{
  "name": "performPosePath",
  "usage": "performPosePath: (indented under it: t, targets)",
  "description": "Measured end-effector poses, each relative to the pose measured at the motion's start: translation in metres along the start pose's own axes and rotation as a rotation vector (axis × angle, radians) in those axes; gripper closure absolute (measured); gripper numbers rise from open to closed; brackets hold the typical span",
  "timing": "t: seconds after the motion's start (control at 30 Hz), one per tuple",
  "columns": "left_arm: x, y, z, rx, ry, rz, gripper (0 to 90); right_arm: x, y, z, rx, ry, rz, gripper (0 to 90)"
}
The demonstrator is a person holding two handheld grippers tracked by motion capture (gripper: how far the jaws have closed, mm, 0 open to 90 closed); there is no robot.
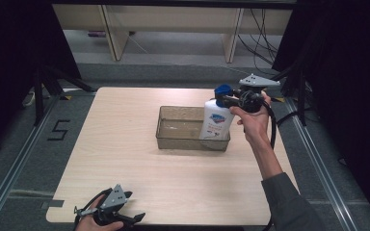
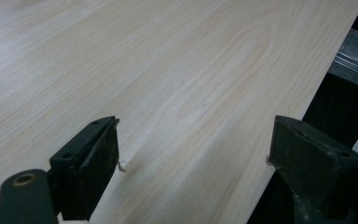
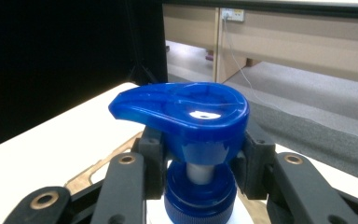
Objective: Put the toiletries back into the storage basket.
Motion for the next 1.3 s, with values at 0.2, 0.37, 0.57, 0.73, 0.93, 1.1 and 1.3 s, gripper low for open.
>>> performPosePath:
  t: [0.2, 0.37, 0.57, 0.73, 0.93, 1.1, 1.3]
  targets:
    - [-0.0001, -0.0001, 0.0002, 0.0, 0.001, 0.001, 15.4, 0.002, 0.0016, 0.0004, 0.003, -0.028, -0.009, 60.9]
    - [-0.0005, -0.0005, 0.0017, 0.007, -0.002, 0.005, 15.4, 0.003, 0.0028, -0.001, -0.003, -0.011, -0.012, 60.8]
    - [-0.0001, -0.0006, 0.0028, 0.004, -0.026, 0.01, 15.4, 0.004, 0.0054, -0.0054, -0.008, -0.004, -0.011, 57.9]
    - [-0.0004, -0.0002, 0.0016, 0.006, -0.004, 0.005, 15.4, 0.006, 0.0053, -0.0041, -0.016, 0.026, -0.006, 52.2]
    - [-0.0002, -0.0003, 0.0021, 0.011, -0.007, 0.003, 15.4, 0.0073, 0.0049, -0.0025, -0.019, 0.035, 0.0, 47.9]
    - [-0.0004, -0.0002, 0.0016, 0.006, -0.005, 0.006, 15.4, 0.0075, 0.0042, -0.004, -0.024, 0.043, -0.009, 47.9]
    - [-0.0003, -0.0002, 0.0016, 0.007, -0.005, 0.005, 15.4, 0.0076, 0.0043, -0.0041, -0.025, 0.045, -0.009, 47.9]
Point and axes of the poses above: each handheld gripper's, and its own axes: y roughly forward along the jaws, x roughly out of its underside, z roughly to its right, the point moved 4 cm from there along y, roughly forward along the jaws
